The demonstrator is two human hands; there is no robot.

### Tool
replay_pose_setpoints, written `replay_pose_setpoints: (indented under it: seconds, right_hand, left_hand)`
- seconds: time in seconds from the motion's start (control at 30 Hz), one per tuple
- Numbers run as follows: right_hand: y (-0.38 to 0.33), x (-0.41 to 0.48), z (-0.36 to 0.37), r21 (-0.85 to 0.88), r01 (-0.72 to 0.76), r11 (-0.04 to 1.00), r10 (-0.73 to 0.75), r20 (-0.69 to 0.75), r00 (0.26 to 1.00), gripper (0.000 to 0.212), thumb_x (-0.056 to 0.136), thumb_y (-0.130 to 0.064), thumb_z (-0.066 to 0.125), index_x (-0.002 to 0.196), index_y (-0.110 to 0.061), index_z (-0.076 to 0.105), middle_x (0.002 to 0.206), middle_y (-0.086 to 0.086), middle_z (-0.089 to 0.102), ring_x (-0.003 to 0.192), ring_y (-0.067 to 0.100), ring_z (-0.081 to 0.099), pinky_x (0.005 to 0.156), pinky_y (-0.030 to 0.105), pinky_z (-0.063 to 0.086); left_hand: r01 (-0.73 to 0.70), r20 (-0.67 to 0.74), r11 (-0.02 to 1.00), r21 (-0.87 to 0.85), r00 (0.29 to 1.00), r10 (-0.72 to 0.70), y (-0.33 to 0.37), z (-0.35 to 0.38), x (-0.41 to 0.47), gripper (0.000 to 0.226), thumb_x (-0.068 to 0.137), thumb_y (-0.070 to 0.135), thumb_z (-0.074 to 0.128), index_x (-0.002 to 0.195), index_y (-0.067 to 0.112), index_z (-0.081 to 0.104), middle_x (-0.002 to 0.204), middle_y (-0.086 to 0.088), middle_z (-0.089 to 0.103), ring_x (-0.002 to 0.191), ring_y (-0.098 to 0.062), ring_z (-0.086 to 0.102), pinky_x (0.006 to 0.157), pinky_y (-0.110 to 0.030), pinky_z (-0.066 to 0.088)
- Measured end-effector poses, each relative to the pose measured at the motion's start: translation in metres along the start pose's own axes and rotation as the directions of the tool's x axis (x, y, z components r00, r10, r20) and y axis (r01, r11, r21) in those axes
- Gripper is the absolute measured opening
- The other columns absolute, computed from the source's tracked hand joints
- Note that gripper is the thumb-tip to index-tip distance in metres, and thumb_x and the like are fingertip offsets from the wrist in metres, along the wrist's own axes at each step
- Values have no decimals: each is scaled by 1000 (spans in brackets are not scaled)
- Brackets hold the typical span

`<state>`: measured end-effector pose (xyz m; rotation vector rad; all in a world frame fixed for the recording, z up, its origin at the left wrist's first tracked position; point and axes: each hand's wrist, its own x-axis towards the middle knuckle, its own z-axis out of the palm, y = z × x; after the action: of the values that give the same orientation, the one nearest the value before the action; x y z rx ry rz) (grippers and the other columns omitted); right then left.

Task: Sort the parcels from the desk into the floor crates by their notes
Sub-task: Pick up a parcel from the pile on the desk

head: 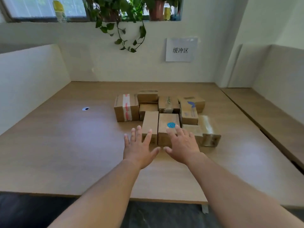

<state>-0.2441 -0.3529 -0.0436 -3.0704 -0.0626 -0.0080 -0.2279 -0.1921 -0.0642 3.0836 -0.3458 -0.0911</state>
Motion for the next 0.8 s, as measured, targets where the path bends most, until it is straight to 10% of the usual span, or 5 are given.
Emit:
replay_pose_setpoints:
  seconds: [0.8]
  right_hand:
    - [25, 200, 59, -50, -61, 997, 69, 187, 980, 52, 98, -36, 44, 147, -23, 31, 157, 14, 19, 145, 32, 18, 117, 50, 20]
  left_hand:
    - [-25, 133, 1000, 1, 991, 25, -43, 27, 220, 80, 96, 63, 29, 153, 26, -12, 160, -13, -17, 148, -30, -16, 119, -51, -6]
